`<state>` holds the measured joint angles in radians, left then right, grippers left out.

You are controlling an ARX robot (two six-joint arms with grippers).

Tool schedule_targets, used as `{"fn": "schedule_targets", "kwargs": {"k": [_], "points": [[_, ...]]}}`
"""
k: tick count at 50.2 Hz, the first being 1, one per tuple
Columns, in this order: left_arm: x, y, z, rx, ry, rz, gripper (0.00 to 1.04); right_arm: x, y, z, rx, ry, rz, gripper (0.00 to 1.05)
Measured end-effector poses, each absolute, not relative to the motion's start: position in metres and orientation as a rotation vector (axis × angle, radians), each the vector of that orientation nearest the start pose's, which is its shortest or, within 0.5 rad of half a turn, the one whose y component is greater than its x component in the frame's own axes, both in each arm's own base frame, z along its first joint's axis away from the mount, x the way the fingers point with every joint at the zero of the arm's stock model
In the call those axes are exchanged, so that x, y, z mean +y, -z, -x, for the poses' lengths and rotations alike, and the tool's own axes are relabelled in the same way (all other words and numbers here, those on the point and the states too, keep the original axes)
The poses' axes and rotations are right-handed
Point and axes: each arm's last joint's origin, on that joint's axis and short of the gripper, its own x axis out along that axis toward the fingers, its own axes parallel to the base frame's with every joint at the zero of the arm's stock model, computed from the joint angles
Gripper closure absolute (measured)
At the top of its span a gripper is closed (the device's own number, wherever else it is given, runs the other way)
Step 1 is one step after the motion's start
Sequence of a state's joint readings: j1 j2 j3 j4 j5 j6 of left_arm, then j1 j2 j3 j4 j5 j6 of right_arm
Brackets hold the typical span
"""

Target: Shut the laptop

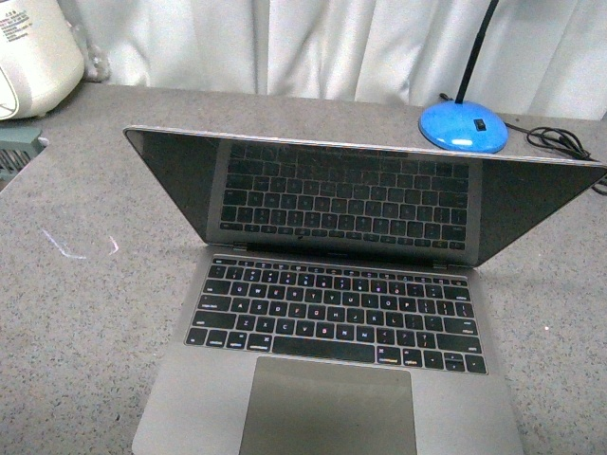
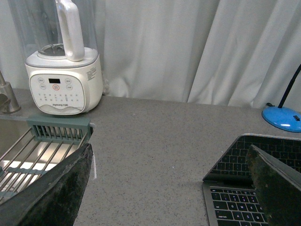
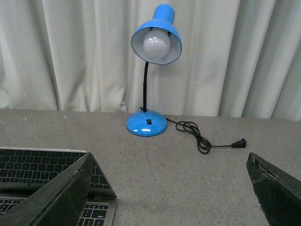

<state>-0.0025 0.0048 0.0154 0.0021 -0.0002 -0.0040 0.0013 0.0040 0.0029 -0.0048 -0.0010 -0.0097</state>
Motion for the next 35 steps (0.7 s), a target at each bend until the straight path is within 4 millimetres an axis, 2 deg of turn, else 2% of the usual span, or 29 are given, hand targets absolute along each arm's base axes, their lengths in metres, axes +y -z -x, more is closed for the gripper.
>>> {"fn": "schedule_targets", "kwargs": {"k": [35], "points": [[-0.0002, -0.1686, -0.0970, -0.013, 0.002, 0.004, 0.06, 0.0002, -0.1637, -0.0978, 0.006, -0.002, 0.010, 0.09]]}}
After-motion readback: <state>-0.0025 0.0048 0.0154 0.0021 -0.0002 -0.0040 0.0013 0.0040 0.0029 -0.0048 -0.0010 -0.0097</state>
